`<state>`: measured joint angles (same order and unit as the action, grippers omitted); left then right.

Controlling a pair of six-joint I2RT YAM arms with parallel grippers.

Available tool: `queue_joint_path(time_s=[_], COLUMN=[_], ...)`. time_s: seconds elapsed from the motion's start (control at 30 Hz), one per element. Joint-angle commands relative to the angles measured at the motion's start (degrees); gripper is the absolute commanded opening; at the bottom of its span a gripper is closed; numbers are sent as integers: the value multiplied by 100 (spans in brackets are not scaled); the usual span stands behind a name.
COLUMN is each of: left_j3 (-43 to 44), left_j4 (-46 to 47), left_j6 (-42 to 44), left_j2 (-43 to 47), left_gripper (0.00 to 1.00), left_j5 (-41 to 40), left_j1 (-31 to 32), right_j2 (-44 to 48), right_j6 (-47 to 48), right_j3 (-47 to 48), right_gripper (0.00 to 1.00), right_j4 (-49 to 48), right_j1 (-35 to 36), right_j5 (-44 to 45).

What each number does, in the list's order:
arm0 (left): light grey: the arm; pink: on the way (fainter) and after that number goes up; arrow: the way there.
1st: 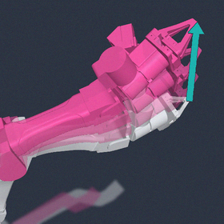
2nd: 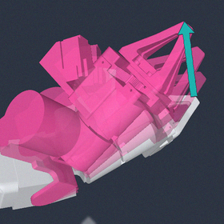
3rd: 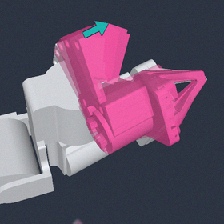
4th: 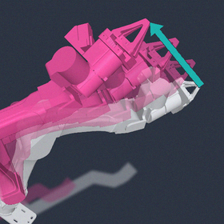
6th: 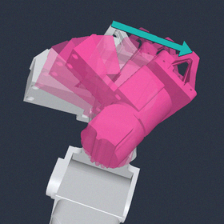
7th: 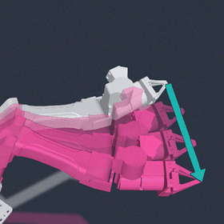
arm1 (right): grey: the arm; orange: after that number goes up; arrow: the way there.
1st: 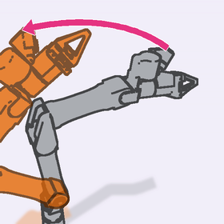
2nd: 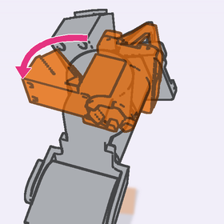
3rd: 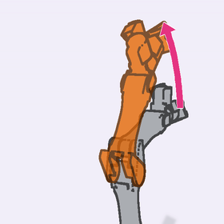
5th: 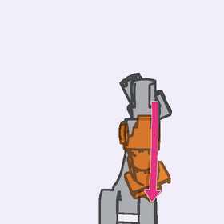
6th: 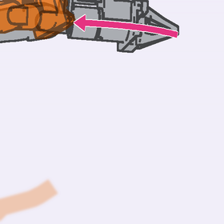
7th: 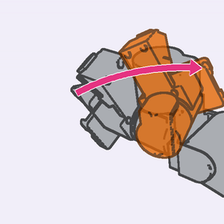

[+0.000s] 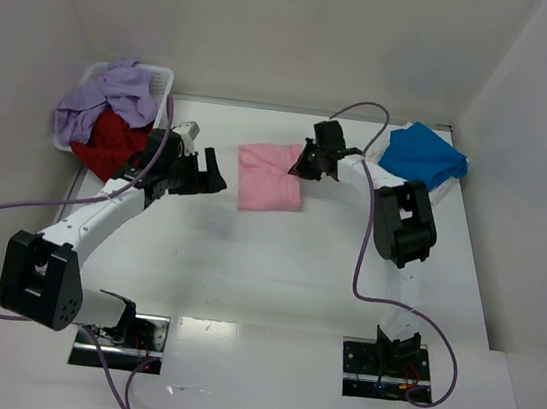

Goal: Fold and stack the t-shirts
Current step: Put the neatly folded tshirt into the corner of the board with the right arm

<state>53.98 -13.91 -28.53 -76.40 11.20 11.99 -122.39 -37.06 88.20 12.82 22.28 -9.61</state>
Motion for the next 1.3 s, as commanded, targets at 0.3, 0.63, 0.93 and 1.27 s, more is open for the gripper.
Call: queue_joint_path(time_s=[0.3,0.63,0.93,1.27], left_j3=[-45,-45,16,16], left_j4=[55,55,3,3], left_j6=[155,208,261,208], left_j2=[170,11,-94,-147], left_gripper=[100,100,100,100], left_j5=[40,198,303,356], left_j1=[-12,-12,-12,-12], right_j2=[13,-171,347,751], right_j6=[621,375,322,191], right_j3=[900,243,-531,-1227], right_gripper=[0,11,50,64], right_j4=[1258,925,195,-578], right_j1=[-75,-75,-365,-760], right_j5=[1541,1435,760,-5])
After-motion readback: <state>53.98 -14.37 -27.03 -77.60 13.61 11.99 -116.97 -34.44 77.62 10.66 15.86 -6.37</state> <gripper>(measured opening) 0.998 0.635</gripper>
